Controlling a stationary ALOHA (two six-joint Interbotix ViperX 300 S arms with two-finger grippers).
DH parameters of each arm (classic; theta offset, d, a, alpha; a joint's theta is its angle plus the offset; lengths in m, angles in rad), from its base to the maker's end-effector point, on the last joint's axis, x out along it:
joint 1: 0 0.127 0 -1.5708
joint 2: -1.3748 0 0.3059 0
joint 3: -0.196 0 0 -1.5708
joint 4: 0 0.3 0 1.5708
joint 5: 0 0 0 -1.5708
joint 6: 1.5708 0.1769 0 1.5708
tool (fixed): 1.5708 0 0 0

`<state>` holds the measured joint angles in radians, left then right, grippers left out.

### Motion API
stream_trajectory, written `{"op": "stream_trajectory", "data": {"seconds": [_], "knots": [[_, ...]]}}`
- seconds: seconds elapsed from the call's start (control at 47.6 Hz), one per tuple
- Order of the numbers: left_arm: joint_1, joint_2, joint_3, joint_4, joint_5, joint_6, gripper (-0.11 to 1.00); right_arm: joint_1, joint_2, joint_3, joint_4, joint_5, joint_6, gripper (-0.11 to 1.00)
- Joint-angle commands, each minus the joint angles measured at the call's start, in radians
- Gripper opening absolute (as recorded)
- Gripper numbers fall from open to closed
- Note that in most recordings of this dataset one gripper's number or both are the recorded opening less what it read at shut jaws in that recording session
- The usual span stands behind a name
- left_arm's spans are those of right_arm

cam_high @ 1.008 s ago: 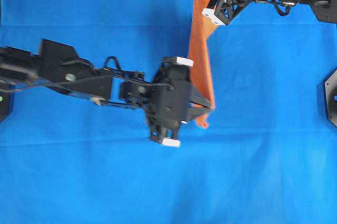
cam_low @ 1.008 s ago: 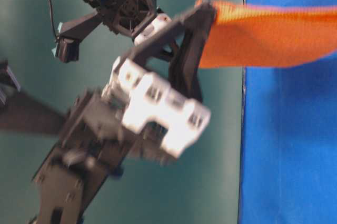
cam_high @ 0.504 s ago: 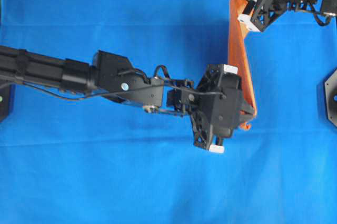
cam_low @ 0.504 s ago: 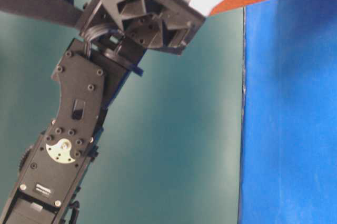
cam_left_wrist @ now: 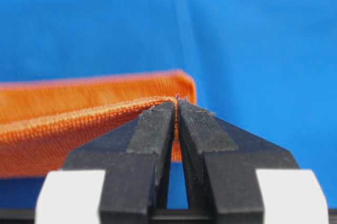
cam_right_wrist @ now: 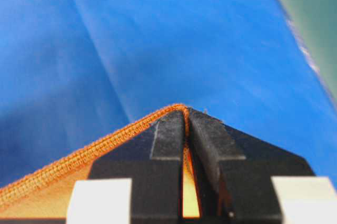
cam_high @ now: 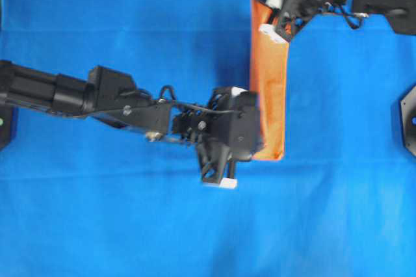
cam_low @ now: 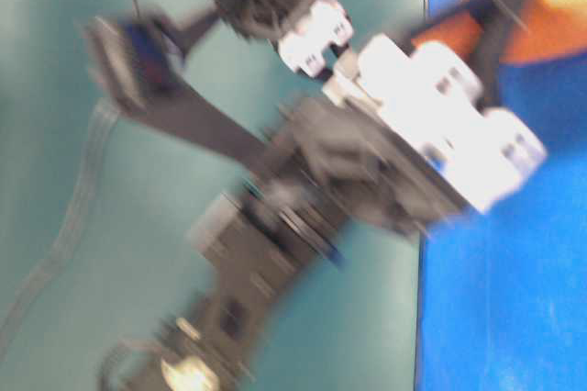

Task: Fold the orange towel.
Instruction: 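Lift the left end and fold it rightward over the strip, then open both grippers and retract them to the sides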

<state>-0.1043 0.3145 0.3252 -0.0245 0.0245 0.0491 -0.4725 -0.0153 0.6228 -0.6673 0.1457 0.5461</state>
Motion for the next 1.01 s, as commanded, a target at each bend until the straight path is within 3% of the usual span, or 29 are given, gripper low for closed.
{"op": "stream_trajectory", "data": {"seconds": [0.0, 0.189, 0.399, 0.63, 0.882, 0.987], "knots": [[-0.038, -0.04, 0.044, -0.003, -0.061, -0.034, 0.02, -0.002, 0.026, -0.063, -0.015, -0.011, -0.015, 0.03], [-0.04, -0.063, 0.127, -0.003, -0.127, -0.055, 0.02, 0.021, 0.081, -0.106, -0.017, -0.025, -0.054, 0.03], [-0.035, -0.071, 0.152, -0.002, -0.126, -0.055, 0.02, 0.031, 0.094, -0.11, -0.017, -0.071, -0.054, 0.03], [-0.021, -0.091, 0.195, -0.002, -0.126, -0.052, 0.05, 0.029, 0.095, -0.107, -0.014, -0.023, -0.041, 0.03], [-0.021, -0.094, 0.204, -0.002, -0.124, -0.052, 0.38, 0.028, 0.095, -0.104, -0.008, -0.011, -0.037, 0.04], [-0.021, -0.1, 0.206, -0.002, -0.112, -0.049, 0.57, 0.029, 0.092, -0.101, 0.003, 0.006, -0.035, 0.32]]}}
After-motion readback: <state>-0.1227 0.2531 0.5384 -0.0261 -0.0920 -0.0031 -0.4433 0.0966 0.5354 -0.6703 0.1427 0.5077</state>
